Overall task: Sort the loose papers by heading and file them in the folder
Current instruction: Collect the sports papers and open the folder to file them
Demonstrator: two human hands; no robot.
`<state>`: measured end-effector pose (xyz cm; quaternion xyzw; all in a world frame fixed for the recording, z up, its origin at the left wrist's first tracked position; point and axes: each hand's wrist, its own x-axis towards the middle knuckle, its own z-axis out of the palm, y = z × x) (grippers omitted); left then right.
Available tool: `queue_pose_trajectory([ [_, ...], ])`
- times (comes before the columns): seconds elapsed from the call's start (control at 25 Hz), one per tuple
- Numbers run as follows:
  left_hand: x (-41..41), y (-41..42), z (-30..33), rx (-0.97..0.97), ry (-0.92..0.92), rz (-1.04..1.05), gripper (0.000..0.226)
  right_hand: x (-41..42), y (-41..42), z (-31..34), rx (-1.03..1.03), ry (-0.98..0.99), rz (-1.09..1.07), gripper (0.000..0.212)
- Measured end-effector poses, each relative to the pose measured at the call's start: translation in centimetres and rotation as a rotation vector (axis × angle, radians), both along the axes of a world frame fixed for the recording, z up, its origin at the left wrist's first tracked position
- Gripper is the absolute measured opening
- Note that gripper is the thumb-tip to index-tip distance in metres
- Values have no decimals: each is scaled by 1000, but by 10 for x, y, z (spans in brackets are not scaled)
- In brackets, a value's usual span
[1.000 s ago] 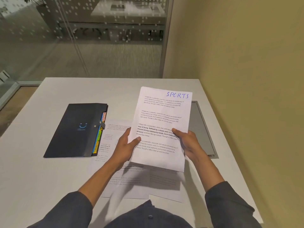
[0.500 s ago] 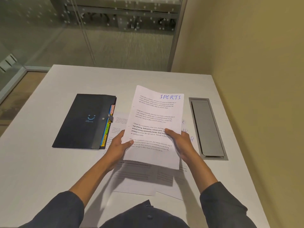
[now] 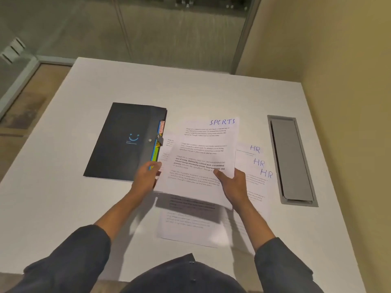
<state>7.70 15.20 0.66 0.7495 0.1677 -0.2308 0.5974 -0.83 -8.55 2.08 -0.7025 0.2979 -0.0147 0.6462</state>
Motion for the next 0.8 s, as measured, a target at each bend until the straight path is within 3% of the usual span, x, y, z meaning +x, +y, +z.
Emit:
queue_pose_trajectory([
  [0.2, 33, 40, -28, 694, -395, -205, 9, 2, -2, -10, -101, 43, 5, 24],
  [0.32, 67, 52, -46, 912, -516, -293, 25, 4, -4, -9, -106, 65, -17, 21],
  [0.6, 113, 36, -63, 1166, -236, -573, 102, 12, -4, -7, -80, 71, -11, 20],
  [0.8, 126, 26, -54, 1172, -115, -622, 119, 15, -3, -8, -69, 62, -10, 23],
])
